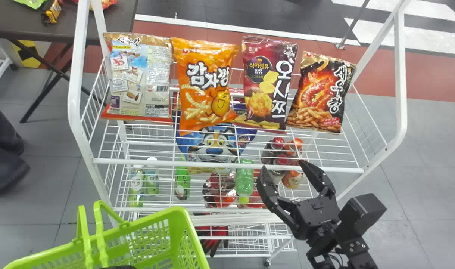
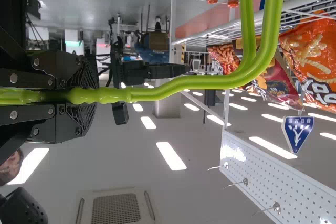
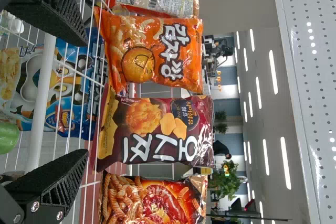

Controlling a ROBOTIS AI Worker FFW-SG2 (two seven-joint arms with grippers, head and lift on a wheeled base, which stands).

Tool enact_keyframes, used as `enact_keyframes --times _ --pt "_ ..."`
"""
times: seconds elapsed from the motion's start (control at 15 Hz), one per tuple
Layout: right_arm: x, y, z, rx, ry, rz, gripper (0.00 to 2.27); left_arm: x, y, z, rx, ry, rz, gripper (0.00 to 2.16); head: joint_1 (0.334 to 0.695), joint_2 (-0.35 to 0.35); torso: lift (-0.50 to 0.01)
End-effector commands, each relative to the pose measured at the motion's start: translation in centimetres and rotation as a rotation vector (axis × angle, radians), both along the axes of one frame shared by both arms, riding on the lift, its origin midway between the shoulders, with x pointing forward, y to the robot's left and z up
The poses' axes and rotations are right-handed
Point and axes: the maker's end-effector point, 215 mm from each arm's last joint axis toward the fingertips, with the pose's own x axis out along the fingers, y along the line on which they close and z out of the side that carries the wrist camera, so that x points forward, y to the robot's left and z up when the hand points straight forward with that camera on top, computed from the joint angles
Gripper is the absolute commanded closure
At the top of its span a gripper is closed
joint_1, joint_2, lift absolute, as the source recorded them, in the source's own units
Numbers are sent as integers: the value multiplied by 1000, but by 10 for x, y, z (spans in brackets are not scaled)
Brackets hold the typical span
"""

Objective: Hold basket handle with left hand then pick Gamjakkang with right hand and place into basket

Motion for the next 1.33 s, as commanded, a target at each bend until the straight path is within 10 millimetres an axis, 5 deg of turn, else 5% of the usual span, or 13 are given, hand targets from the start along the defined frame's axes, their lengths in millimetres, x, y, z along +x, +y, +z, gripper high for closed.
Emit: enact_keyframes --times 0.0,0.6,1.27 --pt "0 0 0 0 -1 0 80 0 0 0 -1 1 1 2142 695 -198 -17" --pt "3 8 0 10 -2 10 76 0 0 -2 2 5 2 2142 695 -194 -17" --pt "83 76 17 43 50 79 63 2 1 -3 27 -2 -18 2142 695 -82 -17"
